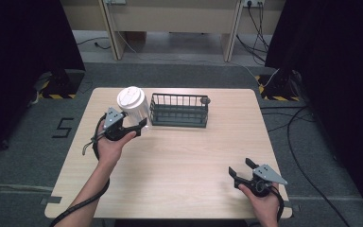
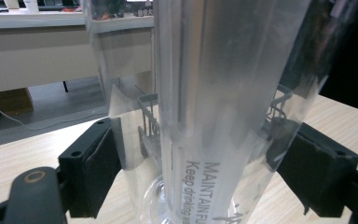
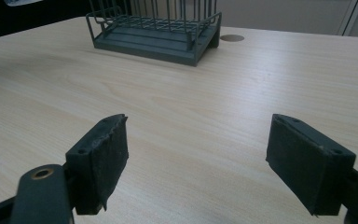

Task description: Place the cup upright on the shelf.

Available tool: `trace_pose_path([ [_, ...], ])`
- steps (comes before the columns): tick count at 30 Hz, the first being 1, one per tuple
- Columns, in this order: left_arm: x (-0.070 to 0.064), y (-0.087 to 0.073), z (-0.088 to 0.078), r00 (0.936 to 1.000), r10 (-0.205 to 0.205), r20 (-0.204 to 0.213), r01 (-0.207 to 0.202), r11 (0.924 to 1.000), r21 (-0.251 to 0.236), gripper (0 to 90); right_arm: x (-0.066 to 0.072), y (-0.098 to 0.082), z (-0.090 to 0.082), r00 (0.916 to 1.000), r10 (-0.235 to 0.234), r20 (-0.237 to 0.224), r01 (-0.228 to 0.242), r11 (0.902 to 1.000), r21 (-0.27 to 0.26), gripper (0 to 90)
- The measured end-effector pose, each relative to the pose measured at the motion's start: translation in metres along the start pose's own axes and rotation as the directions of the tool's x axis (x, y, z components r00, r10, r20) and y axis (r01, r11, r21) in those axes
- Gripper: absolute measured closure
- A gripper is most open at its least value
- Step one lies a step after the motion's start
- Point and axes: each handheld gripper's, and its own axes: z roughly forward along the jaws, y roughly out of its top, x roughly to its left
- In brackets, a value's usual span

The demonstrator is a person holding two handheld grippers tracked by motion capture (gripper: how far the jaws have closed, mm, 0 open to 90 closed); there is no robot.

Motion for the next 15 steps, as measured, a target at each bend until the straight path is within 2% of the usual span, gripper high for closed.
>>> trace_pose_path([
  [15,-0.003,0.014,0.015,0.9999,0.012,0.01,-0.012,0.9999,-0.002,17.8,0.0,-0.001,0.0,1.0,0.01,0.0,-0.01,1.0,0.0,21.3],
])
